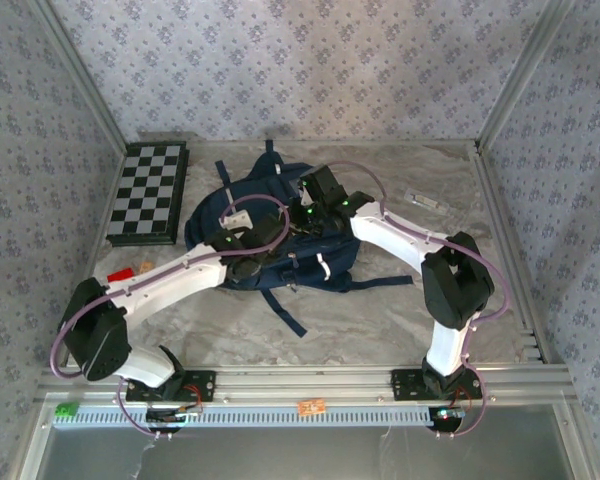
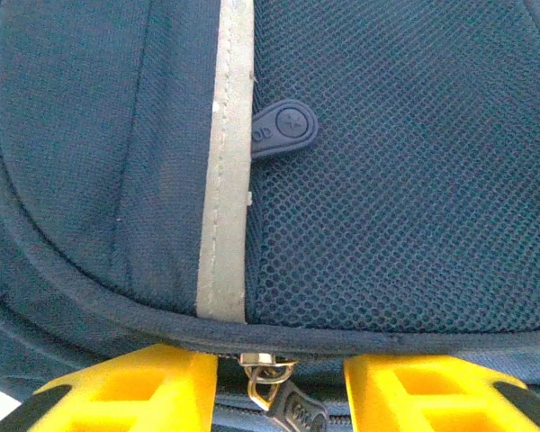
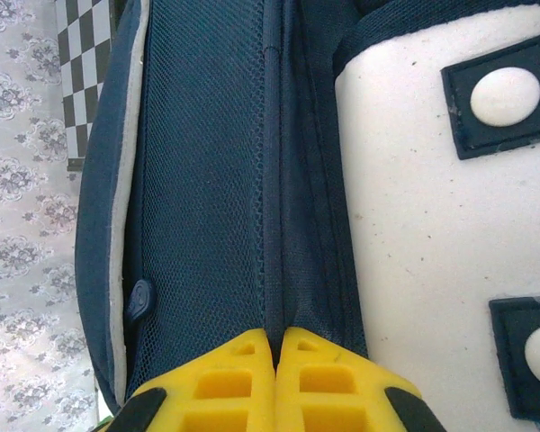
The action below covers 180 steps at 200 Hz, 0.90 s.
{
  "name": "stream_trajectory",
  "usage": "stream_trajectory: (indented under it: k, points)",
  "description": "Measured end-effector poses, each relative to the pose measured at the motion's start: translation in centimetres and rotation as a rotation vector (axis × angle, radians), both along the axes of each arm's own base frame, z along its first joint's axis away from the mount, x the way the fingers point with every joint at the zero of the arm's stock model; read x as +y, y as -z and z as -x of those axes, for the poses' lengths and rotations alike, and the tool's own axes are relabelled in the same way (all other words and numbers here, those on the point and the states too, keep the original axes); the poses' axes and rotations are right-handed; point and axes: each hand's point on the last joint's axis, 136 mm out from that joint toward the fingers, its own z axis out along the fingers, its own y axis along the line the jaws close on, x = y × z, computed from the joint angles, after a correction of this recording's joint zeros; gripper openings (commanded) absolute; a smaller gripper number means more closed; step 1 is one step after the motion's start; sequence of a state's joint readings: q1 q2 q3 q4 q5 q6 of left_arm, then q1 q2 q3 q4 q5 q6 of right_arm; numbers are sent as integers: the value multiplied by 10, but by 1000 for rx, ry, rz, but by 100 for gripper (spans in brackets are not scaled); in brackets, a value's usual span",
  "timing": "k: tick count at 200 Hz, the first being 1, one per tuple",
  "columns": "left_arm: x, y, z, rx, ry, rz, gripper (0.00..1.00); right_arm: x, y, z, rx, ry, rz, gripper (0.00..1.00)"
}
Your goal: Pack the student bag
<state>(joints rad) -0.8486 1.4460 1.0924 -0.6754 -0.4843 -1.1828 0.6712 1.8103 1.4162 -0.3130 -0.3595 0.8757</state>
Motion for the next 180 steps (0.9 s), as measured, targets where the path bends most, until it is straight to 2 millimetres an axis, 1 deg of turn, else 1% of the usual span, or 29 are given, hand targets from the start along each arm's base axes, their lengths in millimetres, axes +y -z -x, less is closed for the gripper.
stream_trajectory:
  k: [8, 24, 42, 78, 99, 126, 146, 160, 180]
  points:
    - [0, 1, -1, 8, -2, 5, 36, 0, 1, 0, 0, 0, 1, 0]
    - [-1, 3, -3, 20, 0, 19, 28, 1, 2, 0, -1, 0, 2, 0]
    - [-2, 3, -4, 21, -1, 33, 19, 2, 2, -1, -4, 0, 1, 0]
    - [3, 3, -4, 20, 10, 31, 0, 1, 0, -3, -6, 3, 1, 0]
    - [9, -5, -1, 6, 33, 47, 0, -1, 0, -4, -6, 1, -1, 0]
    - [34, -10, 3, -5, 67, 56, 0, -5, -2, -6, 2, -15, -14, 0]
    - [47, -6, 4, -5, 105, 74, 0, -6, -5, -6, 9, -35, -24, 0]
    - [50, -6, 4, -5, 150, 70, 0, -5, -7, -6, 9, -51, -20, 0]
    - [47, -10, 2, -14, 224, 59, 0, -5, -7, -11, 21, -70, -3, 0]
